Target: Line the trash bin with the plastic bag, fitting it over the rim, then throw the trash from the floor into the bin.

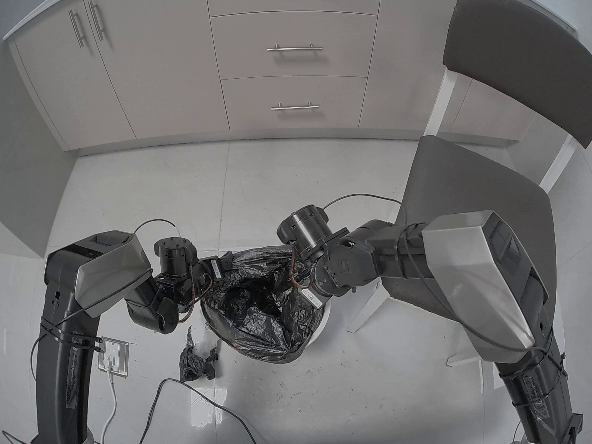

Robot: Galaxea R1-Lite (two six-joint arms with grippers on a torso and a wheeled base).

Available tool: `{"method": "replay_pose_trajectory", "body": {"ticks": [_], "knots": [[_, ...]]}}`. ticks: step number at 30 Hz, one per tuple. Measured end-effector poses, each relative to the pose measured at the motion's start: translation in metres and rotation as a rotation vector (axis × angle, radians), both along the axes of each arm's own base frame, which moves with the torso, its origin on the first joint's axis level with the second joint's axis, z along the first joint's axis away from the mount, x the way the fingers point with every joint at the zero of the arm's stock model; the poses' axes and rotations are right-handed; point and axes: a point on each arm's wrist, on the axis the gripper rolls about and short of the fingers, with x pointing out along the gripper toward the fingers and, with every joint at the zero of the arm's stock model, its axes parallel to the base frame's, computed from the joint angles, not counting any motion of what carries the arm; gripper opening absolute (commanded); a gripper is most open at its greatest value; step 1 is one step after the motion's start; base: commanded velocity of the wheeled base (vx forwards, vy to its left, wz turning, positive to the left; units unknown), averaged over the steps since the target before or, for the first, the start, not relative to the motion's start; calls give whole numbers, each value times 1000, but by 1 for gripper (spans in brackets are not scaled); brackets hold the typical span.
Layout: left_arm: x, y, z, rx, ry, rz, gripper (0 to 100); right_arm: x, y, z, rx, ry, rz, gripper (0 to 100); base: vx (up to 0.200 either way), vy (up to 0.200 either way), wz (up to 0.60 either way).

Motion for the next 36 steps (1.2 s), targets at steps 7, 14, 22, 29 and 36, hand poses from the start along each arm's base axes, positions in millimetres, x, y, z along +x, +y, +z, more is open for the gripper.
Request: {"method": "replay_pose_trajectory", "body": {"ticks": [7,14,22,29,36], "knots": [[1,0,-1,0,-1,-1,100,-13,4,-9,-75,64,15,100,0,0,0],[1,0,-1,-1,-2,1,100,-20,0,-16,-148,129,13,100,0,0,0],[2,0,-1,-1,-4,1,100,-21,-3,-24,-184,168,8,100,0,0,0],[2,-1,-2,-1,-3,0,100,-21,-3,-38,-210,194,9,100,0,0,0],[3,-1,-3,0,-2,0,100,-20,-4,-52,-231,220,10,100,0,0,0]]}}
